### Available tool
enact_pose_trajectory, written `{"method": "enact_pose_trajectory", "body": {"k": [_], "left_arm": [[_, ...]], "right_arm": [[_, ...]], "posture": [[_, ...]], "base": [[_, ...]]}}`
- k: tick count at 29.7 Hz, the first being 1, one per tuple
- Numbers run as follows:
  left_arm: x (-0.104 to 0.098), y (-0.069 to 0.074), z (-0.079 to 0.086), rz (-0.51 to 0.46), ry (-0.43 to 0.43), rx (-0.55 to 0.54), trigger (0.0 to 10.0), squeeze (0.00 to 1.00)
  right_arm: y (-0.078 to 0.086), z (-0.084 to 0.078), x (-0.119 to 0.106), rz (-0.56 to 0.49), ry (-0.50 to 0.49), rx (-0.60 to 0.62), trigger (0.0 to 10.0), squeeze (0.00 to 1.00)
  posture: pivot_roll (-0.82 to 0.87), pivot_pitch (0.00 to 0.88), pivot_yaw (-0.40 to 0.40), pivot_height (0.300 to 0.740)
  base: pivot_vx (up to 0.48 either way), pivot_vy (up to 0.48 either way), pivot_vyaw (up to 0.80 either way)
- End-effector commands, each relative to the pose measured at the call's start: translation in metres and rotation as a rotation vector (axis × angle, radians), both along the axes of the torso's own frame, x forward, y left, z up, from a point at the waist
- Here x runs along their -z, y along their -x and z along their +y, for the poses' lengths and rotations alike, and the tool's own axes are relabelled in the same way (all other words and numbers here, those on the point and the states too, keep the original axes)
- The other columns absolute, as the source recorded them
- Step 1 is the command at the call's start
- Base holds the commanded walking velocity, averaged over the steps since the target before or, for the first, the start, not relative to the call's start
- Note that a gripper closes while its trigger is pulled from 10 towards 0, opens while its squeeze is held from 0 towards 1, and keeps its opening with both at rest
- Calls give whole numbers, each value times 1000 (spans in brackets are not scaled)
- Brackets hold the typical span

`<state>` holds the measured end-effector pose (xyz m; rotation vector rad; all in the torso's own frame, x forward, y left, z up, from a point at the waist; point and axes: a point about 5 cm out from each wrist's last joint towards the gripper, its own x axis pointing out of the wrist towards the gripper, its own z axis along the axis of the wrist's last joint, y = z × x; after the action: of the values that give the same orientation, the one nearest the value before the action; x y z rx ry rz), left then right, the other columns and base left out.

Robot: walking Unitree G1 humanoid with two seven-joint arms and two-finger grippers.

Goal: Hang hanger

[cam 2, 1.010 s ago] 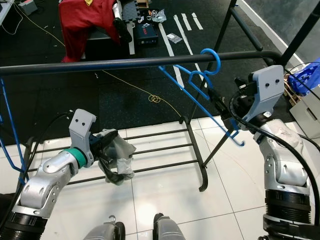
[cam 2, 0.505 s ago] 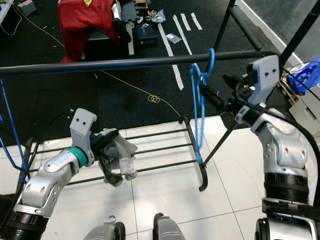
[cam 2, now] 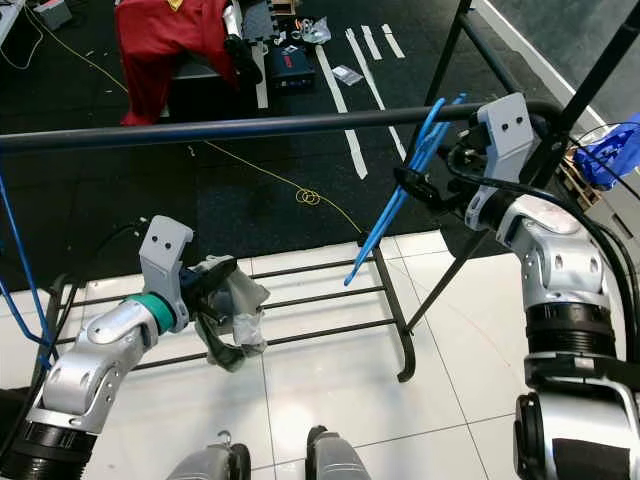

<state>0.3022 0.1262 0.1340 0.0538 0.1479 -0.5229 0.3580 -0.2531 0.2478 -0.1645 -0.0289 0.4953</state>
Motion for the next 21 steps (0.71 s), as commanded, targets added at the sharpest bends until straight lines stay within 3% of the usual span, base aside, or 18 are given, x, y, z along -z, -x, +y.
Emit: {"method": "enact_pose_trajectory", "body": {"k": [1,12,21], "left_arm": [[5,1,1,14,-13,-1,10000,0],[4,3,2,12,-13,3,10000,0],[4,4,1,11,-11,-2,10000,0]], "right_arm": [[-1,-2,1,7,21,4,10000,0],[3,-1,3,24,44,-24,10000,0],[18,1,10,-20,21,16,10000,0]], "posture": [[-68,125,59,740],[-70,119,62,740],[-62,117,61,740]], "base": [[0,0,0],[0,0,0],[0,0,0]]}}
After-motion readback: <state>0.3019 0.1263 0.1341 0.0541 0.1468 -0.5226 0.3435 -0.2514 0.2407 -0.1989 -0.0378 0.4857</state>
